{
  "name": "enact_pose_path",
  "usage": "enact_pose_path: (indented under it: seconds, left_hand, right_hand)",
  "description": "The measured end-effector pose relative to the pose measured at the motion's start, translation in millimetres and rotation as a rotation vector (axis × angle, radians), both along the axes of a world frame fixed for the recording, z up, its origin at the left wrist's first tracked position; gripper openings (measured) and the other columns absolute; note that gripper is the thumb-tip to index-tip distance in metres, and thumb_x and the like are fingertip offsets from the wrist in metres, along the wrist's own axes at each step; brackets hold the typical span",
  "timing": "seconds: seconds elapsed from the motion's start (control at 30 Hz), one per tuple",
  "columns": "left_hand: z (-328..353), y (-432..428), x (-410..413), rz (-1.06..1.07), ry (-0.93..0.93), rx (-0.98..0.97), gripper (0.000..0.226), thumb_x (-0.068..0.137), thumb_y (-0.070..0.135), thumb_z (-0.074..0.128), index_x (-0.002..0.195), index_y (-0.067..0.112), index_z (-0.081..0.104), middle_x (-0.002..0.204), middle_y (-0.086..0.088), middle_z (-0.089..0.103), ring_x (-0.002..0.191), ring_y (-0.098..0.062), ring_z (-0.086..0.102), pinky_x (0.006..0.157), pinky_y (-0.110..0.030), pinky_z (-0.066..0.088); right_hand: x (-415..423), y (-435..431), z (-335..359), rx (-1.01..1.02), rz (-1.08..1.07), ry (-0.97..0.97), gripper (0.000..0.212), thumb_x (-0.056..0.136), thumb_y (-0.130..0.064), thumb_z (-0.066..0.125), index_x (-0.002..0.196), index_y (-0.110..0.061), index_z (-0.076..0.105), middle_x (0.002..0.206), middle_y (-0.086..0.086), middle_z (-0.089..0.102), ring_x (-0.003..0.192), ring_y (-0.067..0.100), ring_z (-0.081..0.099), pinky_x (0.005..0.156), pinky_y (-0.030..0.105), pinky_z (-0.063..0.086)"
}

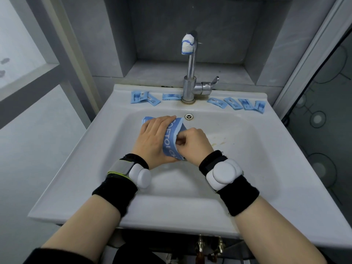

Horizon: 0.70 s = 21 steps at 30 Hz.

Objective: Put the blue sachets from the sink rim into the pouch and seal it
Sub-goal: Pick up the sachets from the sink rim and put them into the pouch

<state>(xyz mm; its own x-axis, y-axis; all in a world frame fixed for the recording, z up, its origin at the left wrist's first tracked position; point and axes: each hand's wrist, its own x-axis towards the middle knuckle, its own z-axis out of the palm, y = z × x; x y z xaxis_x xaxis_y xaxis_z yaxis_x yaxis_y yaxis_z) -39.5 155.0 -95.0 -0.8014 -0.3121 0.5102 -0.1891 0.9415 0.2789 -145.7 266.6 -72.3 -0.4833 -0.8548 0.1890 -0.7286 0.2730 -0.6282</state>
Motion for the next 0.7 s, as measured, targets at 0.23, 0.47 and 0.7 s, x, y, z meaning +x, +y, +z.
enact_pose_path:
  seconds: [0.23,0.47,0.7]
  left_hand:
    - [1.0,0.5,0.3,0.029,-0.02,0.044,0.114,0.049,0.062,0.083,0.14,0.011,0.038,0.135,-0.006,0.049,0.127,-0.024,0.043,0.109,-0.041,0.029]
    - [-1.9,-0.9,-0.3,0.037,-0.017,0.069,0.115,0.047,0.064,0.082,0.14,0.013,0.038,0.135,-0.005,0.048,0.126,-0.023,0.043,0.108,-0.04,0.029]
    - [-3.5,-1.9,-0.7,0.04,-0.021,0.09,0.114,0.047,0.063,0.082,0.14,0.015,0.037,0.135,-0.004,0.047,0.127,-0.021,0.042,0.108,-0.038,0.029]
  right_hand:
    - [-0.6,0.8,0.1,-0.009,0.034,-0.028,0.011,0.079,-0.016,0.065,0.075,-0.015,0.075,0.073,0.004,0.073,0.07,0.023,0.066,0.067,0.038,0.056]
    - [-0.5,1.3,-1.0,-0.01,0.051,-0.027,0.009,0.078,-0.015,0.067,0.073,-0.014,0.075,0.071,0.004,0.072,0.067,0.022,0.065,0.065,0.034,0.055]
    - [-0.9,0.6,-2.0,0.015,0.083,-0.014,0.018,0.078,-0.016,0.067,0.061,-0.022,0.065,0.061,-0.002,0.064,0.063,0.024,0.061,0.063,0.038,0.054]
